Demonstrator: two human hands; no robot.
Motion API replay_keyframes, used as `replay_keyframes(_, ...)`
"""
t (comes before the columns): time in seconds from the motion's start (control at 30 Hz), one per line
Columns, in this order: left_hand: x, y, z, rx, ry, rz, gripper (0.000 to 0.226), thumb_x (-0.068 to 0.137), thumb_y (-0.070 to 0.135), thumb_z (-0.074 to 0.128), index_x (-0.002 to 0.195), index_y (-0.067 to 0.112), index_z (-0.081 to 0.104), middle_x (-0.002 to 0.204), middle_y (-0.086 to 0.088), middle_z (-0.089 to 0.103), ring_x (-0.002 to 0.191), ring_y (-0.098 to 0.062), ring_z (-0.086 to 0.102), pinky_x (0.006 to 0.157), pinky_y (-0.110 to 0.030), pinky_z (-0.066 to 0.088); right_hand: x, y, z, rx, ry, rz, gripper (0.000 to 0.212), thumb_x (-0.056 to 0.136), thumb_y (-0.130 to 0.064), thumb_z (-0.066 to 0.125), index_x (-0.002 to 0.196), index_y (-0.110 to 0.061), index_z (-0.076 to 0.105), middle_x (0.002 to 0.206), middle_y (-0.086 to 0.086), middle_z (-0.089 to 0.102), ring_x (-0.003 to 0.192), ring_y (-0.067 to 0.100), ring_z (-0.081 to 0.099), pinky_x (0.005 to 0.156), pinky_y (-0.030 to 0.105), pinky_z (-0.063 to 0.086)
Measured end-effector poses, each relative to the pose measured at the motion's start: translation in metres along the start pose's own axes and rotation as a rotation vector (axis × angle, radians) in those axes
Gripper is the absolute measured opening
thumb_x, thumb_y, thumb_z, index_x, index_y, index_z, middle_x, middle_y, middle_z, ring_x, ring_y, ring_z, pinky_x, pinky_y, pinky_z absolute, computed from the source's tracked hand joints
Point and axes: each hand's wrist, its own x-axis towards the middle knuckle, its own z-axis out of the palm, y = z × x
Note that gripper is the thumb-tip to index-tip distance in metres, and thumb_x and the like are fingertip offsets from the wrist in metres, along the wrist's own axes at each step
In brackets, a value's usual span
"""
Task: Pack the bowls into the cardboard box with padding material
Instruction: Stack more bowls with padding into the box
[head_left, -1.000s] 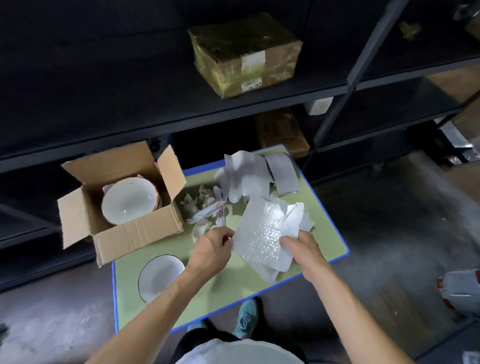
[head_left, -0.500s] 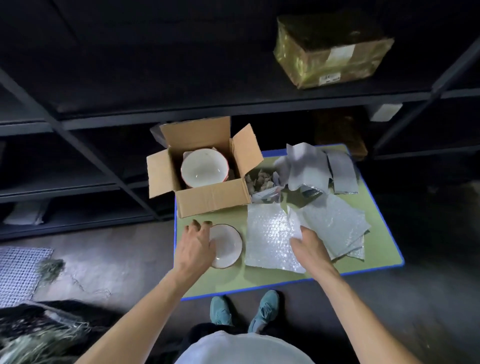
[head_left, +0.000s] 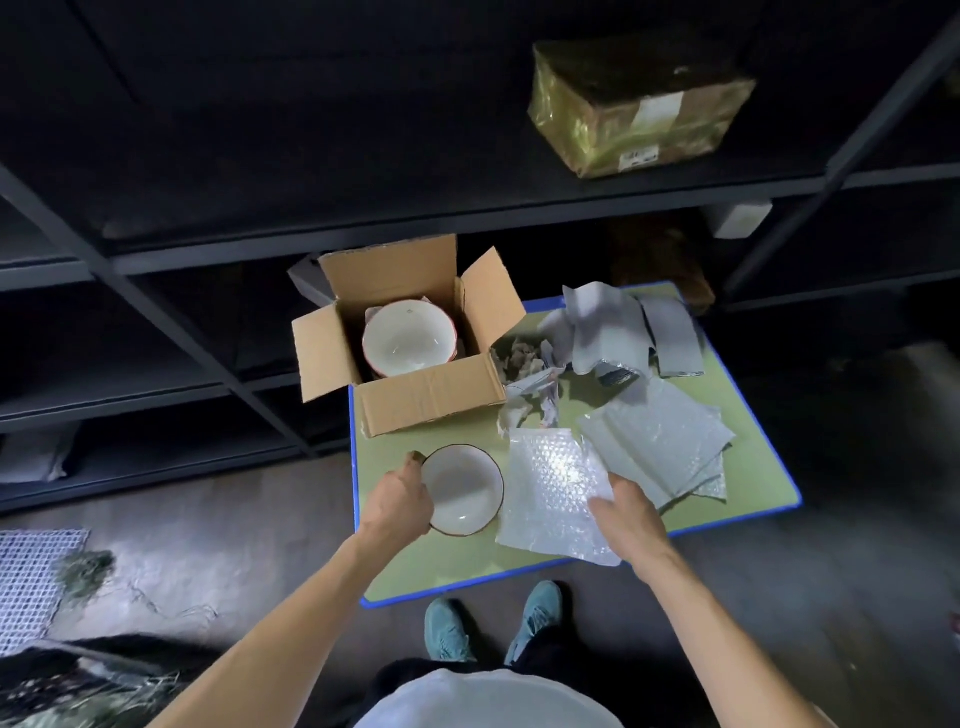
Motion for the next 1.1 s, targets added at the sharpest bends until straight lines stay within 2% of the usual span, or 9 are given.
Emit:
replay_keyframes(0.07,-0.005,0.009,-0.006,-0.013,-0.004,0.05,0.034,0.096,0.006,0.033,0.128,0.013,0.043,0.08,-0.012,0.071,0.069,-0.025,0.069,0.05,-0.028,0.047,0.003,0.007,0.0,0.04,-0.021,0.016,0.048,0.093,-0.018,0.044,0.14,-0.014,0.05,0.127,0.006,0.061,0.104,0.026,0.057,0.077,0.03,0.046)
replay_keyframes(0.3,-0.022,0.054,-0.017,-0.128,-0.055,0.256,0.03,0.096,0.01,0.038,0.122,0.018,0.051,0.07,-0.005,0.07,0.052,-0.011,0.065,0.038,-0.011,0.033,-0.008,-0.006,0.001,0.392,-0.129,0.051,0.028,0.079,-0.007,0.053,0.102,-0.017,0.066,0.097,0.0,0.07,0.096,0.023,0.064,0.074,0.031,0.053)
replay_keyframes(0.37,-0.024,0.062,-0.017,-0.134,-0.067,0.277,0.03,0.097,0.011,0.038,0.124,0.018,0.05,0.074,-0.006,0.071,0.053,-0.011,0.065,0.038,-0.011,0.033,-0.01,-0.008,0.003,0.495,-0.167,0.053,0.043,0.066,-0.008,0.053,0.105,-0.014,0.067,0.099,0.004,0.073,0.099,0.027,0.067,0.075,0.032,0.055)
replay_keyframes(0.5,-0.028,0.064,-0.015,-0.123,-0.073,0.293,0.028,0.099,0.012,0.039,0.124,0.017,0.049,0.071,-0.005,0.07,0.052,-0.01,0.064,0.039,-0.011,0.036,-0.013,-0.008,0.004,0.651,-0.202,0.064,0.034,0.083,-0.006,0.057,0.116,-0.009,0.065,0.104,0.013,0.074,0.099,0.03,0.07,0.076,0.036,0.055)
replay_keyframes(0.6,-0.03,0.06,-0.015,-0.142,-0.089,0.29,0.027,0.099,0.012,0.039,0.124,0.019,0.048,0.073,-0.002,0.069,0.052,-0.009,0.066,0.041,-0.011,0.039,-0.018,-0.008,0.001,0.681,-0.241,0.008,0.039,0.088,-0.031,0.055,0.117,-0.009,0.069,0.114,0.016,0.071,0.104,0.027,0.068,0.089,0.042,0.051)
replay_keyframes(0.73,-0.034,0.057,-0.016,-0.159,-0.096,0.287,0.026,0.098,0.016,0.04,0.121,0.023,0.048,0.071,-0.001,0.071,0.055,-0.005,0.066,0.043,-0.012,0.038,-0.022,-0.007,0.001,0.756,-0.355,-0.036,0.057,0.09,-0.07,0.052,0.133,-0.033,0.063,0.132,-0.002,0.066,0.126,0.018,0.059,0.11,0.045,0.042)
replay_keyframes(0.87,-0.036,0.057,-0.019,-0.197,-0.101,0.299,0.022,0.098,0.03,0.046,0.119,0.025,0.053,0.07,0.001,0.072,0.063,-0.01,0.067,0.053,-0.021,0.047,-0.027,-0.011,0.002,0.681,-0.317,-0.081,0.047,0.079,-0.039,0.078,0.118,-0.015,0.067,0.111,0.008,0.074,0.109,0.027,0.067,0.101,0.048,0.05)
replay_keyframes(1.0,-0.035,0.049,-0.025,-0.189,-0.015,0.258,0.054,0.089,0.067,0.051,0.126,0.028,0.053,0.095,0.006,0.063,0.082,-0.012,0.062,0.068,-0.029,0.048,-0.028,-0.014,-0.004,0.726,-0.25,-0.069,0.055,0.065,-0.024,0.073,0.116,-0.008,0.062,0.108,0.017,0.071,0.103,0.034,0.067,0.087,0.048,0.055)
replay_keyframes(1.1,-0.036,0.04,-0.033,-0.201,-0.037,0.21,0.078,0.081,0.082,0.046,0.134,0.025,0.048,0.112,0.005,0.058,0.092,-0.012,0.061,0.075,-0.029,0.046,-0.032,-0.024,-0.012,0.667,-0.283,-0.124,0.02,0.082,-0.013,0.067,0.102,-0.01,0.067,0.09,0.009,0.075,0.096,0.033,0.068,0.091,0.05,0.052)
